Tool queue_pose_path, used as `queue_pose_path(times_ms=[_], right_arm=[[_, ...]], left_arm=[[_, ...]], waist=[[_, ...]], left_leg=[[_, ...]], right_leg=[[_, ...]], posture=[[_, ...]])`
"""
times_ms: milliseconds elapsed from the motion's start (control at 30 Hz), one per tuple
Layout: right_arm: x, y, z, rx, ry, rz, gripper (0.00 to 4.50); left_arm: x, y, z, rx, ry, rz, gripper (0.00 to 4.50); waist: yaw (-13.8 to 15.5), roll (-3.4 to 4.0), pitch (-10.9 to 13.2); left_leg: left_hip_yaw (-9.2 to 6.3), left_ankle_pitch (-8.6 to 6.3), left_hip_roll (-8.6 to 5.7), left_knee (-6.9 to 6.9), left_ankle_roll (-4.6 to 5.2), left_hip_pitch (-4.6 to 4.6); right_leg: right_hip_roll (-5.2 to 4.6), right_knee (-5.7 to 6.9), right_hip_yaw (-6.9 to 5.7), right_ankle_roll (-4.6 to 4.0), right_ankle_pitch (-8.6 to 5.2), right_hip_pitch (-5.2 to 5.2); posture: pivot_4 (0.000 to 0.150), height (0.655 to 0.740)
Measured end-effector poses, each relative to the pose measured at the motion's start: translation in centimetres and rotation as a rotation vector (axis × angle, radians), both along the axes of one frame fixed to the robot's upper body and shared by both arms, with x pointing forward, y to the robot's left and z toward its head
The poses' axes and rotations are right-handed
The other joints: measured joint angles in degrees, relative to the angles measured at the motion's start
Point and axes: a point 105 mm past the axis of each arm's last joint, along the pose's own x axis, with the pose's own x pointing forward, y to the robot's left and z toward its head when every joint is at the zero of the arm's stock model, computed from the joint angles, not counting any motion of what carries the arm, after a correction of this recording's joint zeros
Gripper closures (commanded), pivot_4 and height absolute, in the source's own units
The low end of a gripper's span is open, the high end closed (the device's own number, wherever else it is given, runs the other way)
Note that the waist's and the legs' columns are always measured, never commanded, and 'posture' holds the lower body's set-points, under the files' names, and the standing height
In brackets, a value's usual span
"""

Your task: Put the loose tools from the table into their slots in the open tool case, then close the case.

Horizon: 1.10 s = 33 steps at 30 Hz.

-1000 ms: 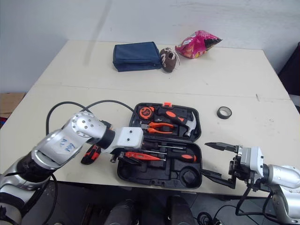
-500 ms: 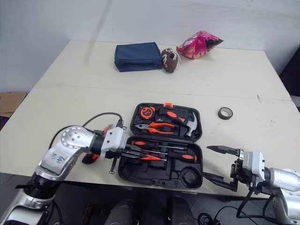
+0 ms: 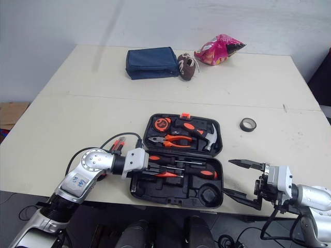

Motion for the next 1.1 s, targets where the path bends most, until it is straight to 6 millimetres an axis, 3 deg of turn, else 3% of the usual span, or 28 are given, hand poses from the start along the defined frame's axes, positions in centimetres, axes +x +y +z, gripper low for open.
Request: queue_pose_path(times_ms=[133,367,467,533,633,667,767,833,933,1000,1100], right_arm=[[0.0,-0.1,0.0,-0.001,-0.002,-0.002,0.0],[0.2,-0.5,0.1,-0.015,-0.023,-0.023,0.0],[0.5,-2.4,0.3,-0.029,-0.039,-0.099,0.0],[0.6,-3.9,0.5,-0.036,-0.048,-0.163,0.0],[0.3,-7.4,1.0,-0.084,-0.057,-0.281,0.0],[0.2,-8.6,1.2,-0.095,-0.065,-0.325,0.0],[-0.5,-12.4,1.1,-0.113,-0.066,-0.471,0.0],[-1.7,-15.2,0.9,-0.133,-0.055,-0.583,0.0],[-2.7,-17.2,0.7,-0.145,-0.059,-0.665,0.0],[-3.6,-18.8,0.5,-0.166,-0.05,-0.731,0.0],[-5.3,-21.5,0.6,-0.195,-0.03,-0.849,0.0]], left_arm=[[-0.5,0.2,-0.5,0.039,-0.007,-0.021,4.46],[-0.1,0.3,-0.4,0.005,-0.017,0.007,4.46],[0.4,2.0,0.8,-0.065,0.009,0.008,4.46],[0.8,3.6,2.7,-0.149,0.03,0.039,4.46],[1.4,7.4,5.5,-0.187,0.009,0.142,4.46],[1.4,8.8,5.9,-0.177,0.015,0.183,4.23],[1.6,12.7,5.8,-0.173,0.03,0.342,3.2],[2.1,17.1,5.9,-0.191,0.019,0.535,2.39],[2.5,21.8,6.7,-0.227,-0.048,0.729,0.93],[2.6,26.0,6.4,-0.188,-0.11,0.918,0.03],[1.0,31.3,5.7,-0.1,-0.143,1.114,0.03]], waist=[[-0.15,0.14,-0.11],[-0.05,0.51,-0.45],[-0.29,0.49,-0.41],[-0.31,0.48,-0.32],[-0.23,0.53,-0.29],[-0.29,0.53,-0.29],[-0.36,0.52,-0.27],[-0.35,0.52,-0.22],[-0.38,0.49,-0.2],[-0.45,0.52,-0.18],[-0.6,0.48,-0.16]], left_leg=[[-0.02,-0.26,0.06,-0.19,0.23,0.63],[-0.03,-0.46,0.06,-0.19,0.36,0.77],[0.03,-0.42,0.08,-0.19,0.3,0.6],[0.01,-0.31,0.11,-0.19,0.1,0.54],[0.02,-0.27,0.09,-0.19,0.03,0.54],[0.04,-0.29,0.08,-0.19,0.06,0.55],[0.1,-0.48,0.08,-0.19,0.38,0.57],[0.08,-0.5,0.1,-0.25,0.35,0.56],[0.08,-0.52,0.11,-0.26,0.32,0.6],[0.14,-0.55,0.11,-0.32,0.32,0.61],[0.26,-0.55,0.1,-0.61,0.29,0.65]], right_leg=[[0.02,-0.3,-0.04,-0.02,-0.01,0.68],[-0.02,-0.34,-0.03,-0.02,-0.01,0.83],[0.0,-0.26,-0.02,-0.03,-0.02,0.58],[0.02,-0.26,-0.06,-0.04,-0.02,0.54],[0.0,-0.32,-0.07,-0.04,-0.02,0.54],[0.0,-0.33,-0.05,-0.04,-0.02,0.56],[-0.03,-0.36,-0.02,-0.02,-0.02,0.55],[-0.01,-0.36,-0.04,-0.05,-0.04,0.5],[-0.04,-0.37,-0.03,-0.06,-0.04,0.52],[-0.07,-0.36,0.02,-0.06,-0.04,0.48],[-0.1,-0.46,0.07,-0.08,-0.05,0.38]], posture=[[0.15,0.74],[0.15,0.74],[0.15,0.74],[0.15,0.74],[0.15,0.74],[0.15,0.74],[0.15,0.74],[0.15,0.74],[0.15,0.74],[0.15,0.74],[0.15,0.74]])
